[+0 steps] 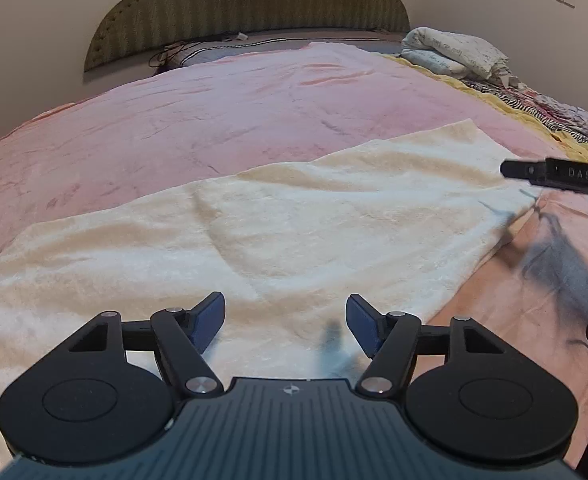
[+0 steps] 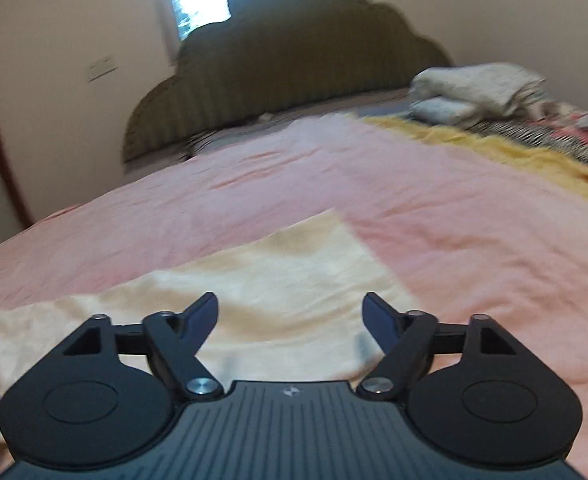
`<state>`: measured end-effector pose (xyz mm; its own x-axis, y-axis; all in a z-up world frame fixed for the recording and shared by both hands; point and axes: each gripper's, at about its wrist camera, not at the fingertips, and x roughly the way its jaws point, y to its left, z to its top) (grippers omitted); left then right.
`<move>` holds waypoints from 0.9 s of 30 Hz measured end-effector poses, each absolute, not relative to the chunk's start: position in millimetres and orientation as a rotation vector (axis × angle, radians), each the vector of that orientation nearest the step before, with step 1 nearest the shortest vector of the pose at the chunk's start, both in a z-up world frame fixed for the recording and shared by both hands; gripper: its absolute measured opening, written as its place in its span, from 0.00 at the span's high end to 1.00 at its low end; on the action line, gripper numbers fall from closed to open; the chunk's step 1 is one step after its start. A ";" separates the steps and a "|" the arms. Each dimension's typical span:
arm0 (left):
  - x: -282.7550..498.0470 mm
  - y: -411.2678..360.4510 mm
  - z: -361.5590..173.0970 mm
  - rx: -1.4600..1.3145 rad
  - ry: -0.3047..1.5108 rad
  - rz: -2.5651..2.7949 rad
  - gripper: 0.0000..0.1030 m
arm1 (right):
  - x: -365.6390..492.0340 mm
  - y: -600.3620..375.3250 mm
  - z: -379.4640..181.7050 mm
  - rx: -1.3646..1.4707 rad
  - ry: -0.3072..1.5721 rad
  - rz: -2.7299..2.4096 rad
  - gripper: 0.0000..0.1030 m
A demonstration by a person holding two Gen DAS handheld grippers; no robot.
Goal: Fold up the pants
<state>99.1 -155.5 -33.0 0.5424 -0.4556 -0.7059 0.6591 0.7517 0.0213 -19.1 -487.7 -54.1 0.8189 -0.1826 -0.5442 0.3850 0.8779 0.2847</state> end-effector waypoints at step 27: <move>76.6 172.8 11.2 -0.029 0.688 0.299 0.31 | 85.3 -18.9 -24.1 -0.326 0.495 1.010 0.45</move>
